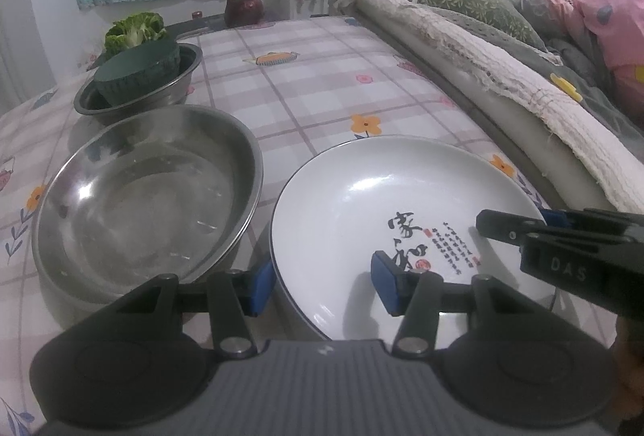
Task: Organize plates and bowls
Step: 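Hold the white plate by its rim with both grippers, raised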
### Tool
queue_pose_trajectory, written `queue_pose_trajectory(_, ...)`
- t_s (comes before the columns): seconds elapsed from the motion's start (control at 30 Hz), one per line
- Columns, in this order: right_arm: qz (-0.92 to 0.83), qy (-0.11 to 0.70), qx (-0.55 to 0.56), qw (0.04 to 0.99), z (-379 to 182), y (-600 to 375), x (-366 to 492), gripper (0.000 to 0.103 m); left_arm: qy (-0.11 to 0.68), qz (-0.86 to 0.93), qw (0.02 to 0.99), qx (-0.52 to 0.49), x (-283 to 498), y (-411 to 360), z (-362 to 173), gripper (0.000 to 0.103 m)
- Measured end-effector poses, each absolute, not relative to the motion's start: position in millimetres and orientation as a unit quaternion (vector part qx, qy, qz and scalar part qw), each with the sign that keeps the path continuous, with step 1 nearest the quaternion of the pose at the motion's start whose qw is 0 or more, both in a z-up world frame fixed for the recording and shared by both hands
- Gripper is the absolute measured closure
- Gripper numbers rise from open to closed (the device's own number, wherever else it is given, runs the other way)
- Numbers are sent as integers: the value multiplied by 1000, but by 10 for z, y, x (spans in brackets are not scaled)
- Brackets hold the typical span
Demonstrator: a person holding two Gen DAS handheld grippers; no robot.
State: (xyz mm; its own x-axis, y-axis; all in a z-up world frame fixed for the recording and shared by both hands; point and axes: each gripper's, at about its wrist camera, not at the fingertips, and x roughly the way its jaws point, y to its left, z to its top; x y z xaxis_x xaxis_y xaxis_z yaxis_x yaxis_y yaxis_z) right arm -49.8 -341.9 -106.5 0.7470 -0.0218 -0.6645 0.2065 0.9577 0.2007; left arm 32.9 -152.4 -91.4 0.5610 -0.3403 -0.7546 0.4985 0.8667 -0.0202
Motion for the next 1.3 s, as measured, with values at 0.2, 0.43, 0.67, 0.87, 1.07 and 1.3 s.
queue_pose_trajectory(0.2,-63,346,129,927,-1055,-3428,-504,73,395,-241,881,99,317,-1532,-877,51)
queue_pose_trajectory(0.43,-63,346,128,928,-1053,-3433,-505,73,394,-242,881,101,314,-1547,-887,51)
queue_pose_trajectory(0.67,-62,347,133,926,-1116,-3463,-504,74,397,-243,879,107,328,-1560,-951,52)
queue_pose_trajectory(0.87,-56,338,144,928,-1167,-3510,-481,74,398,-244,877,110,389,-1587,-982,52)
queue_pose_trajectory(1.07,-54,330,143,932,-1192,-3518,-431,73,400,-245,876,110,433,-1610,-1033,50)
queue_pose_trajectory(1.3,-55,326,140,933,-1200,-3502,-434,72,399,-244,878,103,449,-1597,-1027,51)
